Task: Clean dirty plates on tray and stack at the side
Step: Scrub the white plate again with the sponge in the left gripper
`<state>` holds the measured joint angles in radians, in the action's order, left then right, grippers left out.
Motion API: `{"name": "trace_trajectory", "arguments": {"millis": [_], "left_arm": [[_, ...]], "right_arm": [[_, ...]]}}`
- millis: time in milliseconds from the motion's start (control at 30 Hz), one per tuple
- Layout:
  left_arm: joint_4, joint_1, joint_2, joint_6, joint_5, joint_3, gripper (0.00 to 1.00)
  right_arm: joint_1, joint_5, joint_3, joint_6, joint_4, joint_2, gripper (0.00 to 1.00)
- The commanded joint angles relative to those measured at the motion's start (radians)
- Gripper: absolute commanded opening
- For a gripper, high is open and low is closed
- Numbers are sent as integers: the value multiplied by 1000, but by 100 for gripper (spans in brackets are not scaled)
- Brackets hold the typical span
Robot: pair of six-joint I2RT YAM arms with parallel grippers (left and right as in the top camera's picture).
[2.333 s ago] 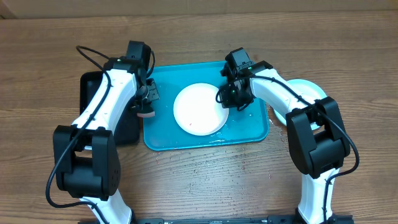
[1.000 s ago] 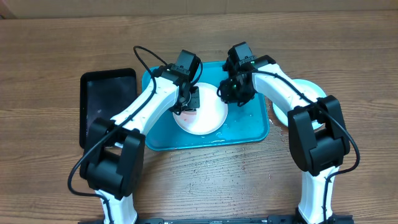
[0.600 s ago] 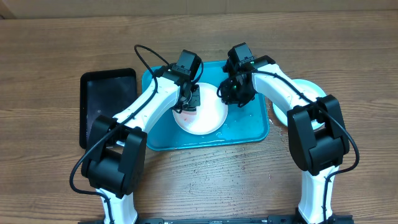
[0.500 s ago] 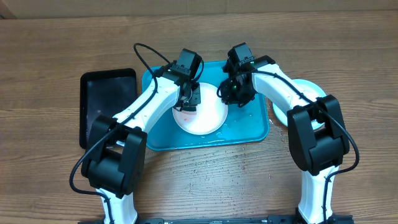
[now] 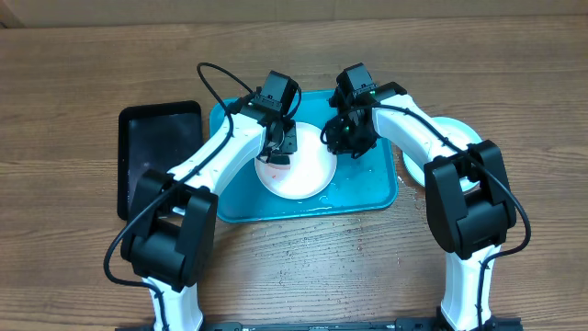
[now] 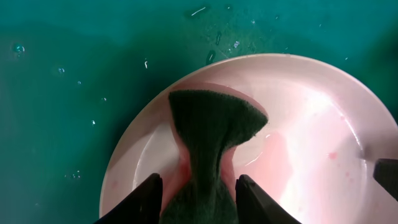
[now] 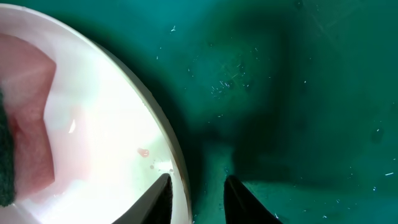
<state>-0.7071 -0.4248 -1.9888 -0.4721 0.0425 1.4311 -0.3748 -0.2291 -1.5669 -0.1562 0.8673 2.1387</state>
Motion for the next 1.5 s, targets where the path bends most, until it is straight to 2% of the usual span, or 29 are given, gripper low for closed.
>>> {"name": "trace_trajectory", "arguments": {"millis": [0,100,133,167,200,367,467,700,1067,1233,1333,1467], "left_arm": [[3,1,-46,4,20,-5,40],[2,1,-68,4,20,-5,33],[2,1,-77,5,20,-5,25],[0,1,-78,5,20,-5,10],[-4,1,-78,5,19,-5,4],[-90,1,-55,5,5,27,4],[-169,1,-19,61,-20,69,4],[-208,-2,5,114,-85,69,4],[-109,-8,3,109,-95,-96,4],[101,-8,3,108,13,-198,5],[148,-7,4,101,32,-190,4],[124,-6,10,82,32,-127,4]], "right_arm": [[1,3,-4,8,-2,13,29],[1,3,-4,8,-2,13,29],[1,3,-4,8,-2,13,29],[1,3,-4,8,-1,13,29],[1,3,-4,8,-1,13,29],[1,4,-4,8,-2,13,28],[1,4,-4,8,-2,13,28],[1,4,-4,8,-5,13,26],[1,4,-4,8,-5,13,25],[1,3,-4,8,-5,13,25],[1,3,-4,7,-1,13,25],[1,3,-4,8,3,13,25]]}}
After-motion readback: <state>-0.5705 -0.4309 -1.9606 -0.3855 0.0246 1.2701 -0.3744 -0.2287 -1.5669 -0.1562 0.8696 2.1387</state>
